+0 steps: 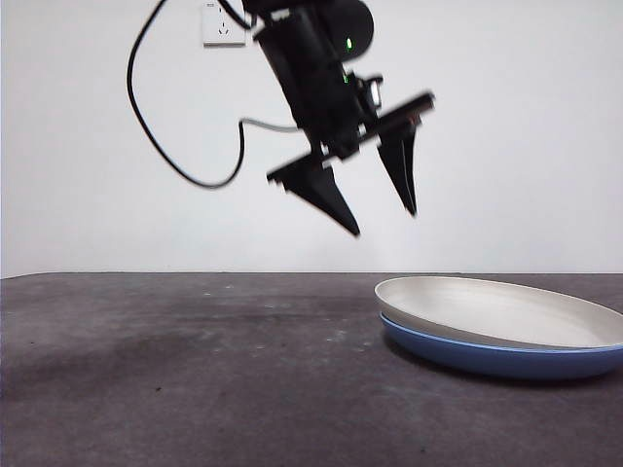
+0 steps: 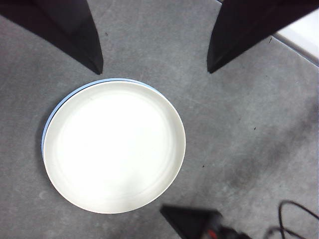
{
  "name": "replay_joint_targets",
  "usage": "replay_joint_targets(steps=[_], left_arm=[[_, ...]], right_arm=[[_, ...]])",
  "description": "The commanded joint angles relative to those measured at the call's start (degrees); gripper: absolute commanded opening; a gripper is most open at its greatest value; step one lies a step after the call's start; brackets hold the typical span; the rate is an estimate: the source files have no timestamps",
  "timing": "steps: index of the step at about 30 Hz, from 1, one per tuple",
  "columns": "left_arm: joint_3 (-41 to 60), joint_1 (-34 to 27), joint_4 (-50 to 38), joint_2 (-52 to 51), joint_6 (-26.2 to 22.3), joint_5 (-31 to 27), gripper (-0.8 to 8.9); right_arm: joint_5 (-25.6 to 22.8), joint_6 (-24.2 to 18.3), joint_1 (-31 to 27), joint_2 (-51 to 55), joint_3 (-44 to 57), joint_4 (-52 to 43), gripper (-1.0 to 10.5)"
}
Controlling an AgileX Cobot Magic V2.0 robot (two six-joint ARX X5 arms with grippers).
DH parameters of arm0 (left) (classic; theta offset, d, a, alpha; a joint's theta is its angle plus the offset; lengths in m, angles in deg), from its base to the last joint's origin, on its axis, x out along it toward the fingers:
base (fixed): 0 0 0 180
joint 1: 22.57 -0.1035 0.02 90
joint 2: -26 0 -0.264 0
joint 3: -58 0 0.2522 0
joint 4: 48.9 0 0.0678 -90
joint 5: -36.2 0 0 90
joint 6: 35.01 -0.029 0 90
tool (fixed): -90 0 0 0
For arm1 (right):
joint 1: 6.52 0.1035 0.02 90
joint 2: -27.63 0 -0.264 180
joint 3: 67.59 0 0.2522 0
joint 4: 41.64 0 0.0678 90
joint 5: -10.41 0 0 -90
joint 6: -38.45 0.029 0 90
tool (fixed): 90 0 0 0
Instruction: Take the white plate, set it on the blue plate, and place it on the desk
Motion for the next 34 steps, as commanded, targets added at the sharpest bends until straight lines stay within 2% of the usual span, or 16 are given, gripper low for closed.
replay_joint_targets(steps=[1, 7, 18, 22, 26, 34], left_arm=[[-4.6, -0.7, 2.4, 0.0, -2.2, -0.8, 3.43], [-5.2, -3.2, 2.7, -7.9, -3.4, -6.0, 3.43], [-3.7, -9.7, 4.2, -27.6, -6.3, -6.1, 3.42], [6.4, -11.6, 5.6, -36.8, -8.5, -5.3, 3.42], [21.7, -12.2, -0.3, -46.3, -8.7, -2.5, 3.42], [44.8, -12.2, -4.8, -60.2, -9.9, 12.4, 3.42]], right_arm=[[0.0, 0.2, 0.2, -0.3, -1.1, -0.3, 3.3], [0.0, 0.2, 0.2, -0.3, -1.1, -0.4, 3.3], [-0.1, 0.2, 0.2, -0.5, -1.1, -0.4, 3.3], [-0.1, 0.2, 0.2, -0.4, -1.1, -0.4, 3.3], [-0.1, 0.2, 0.2, -0.5, -1.1, -0.4, 3.3], [0.0, 0.2, 0.2, -0.5, -1.1, -0.4, 3.3]])
